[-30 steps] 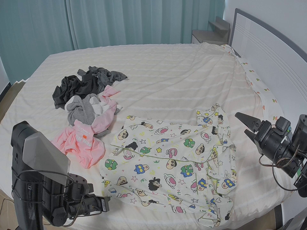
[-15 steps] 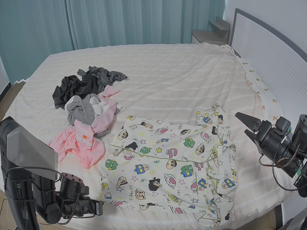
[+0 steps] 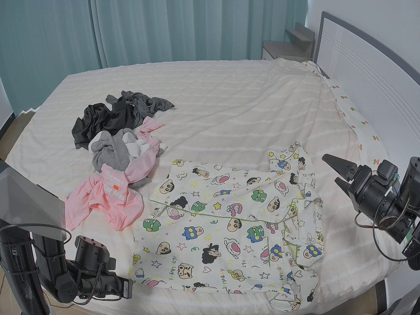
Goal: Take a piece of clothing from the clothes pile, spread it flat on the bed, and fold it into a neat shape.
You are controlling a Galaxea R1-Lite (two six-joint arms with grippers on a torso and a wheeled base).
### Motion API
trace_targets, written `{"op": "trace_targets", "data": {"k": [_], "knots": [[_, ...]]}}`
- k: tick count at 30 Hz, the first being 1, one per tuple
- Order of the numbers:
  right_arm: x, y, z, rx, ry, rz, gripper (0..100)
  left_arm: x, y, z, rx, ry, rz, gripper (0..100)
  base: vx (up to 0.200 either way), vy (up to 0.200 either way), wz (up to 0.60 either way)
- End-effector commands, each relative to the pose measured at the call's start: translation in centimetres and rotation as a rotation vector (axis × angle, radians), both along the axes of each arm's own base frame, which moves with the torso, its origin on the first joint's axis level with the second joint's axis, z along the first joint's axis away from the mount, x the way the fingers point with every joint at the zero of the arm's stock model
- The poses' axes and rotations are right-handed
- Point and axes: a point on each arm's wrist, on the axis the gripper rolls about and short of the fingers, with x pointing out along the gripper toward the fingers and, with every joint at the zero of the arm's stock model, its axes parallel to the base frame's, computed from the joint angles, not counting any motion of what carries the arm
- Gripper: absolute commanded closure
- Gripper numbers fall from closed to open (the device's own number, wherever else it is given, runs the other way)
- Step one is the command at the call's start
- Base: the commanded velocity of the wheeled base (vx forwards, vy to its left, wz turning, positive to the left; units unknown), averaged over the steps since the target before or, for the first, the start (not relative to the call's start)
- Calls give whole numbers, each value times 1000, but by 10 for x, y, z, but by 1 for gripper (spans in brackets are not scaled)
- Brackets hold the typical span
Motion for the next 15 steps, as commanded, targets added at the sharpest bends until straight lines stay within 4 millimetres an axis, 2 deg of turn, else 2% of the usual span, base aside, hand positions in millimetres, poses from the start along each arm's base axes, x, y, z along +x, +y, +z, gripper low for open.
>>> {"op": "trace_targets", "data": {"k": [1,15], "knots": [[0,0,-1,-1,2,2,0,-4,2,-1,13,24,3,100,0,0,0],[1,0,-1,-2,5,2,0,-10,9,-4,114,72,6,100,0,0,0]]}}
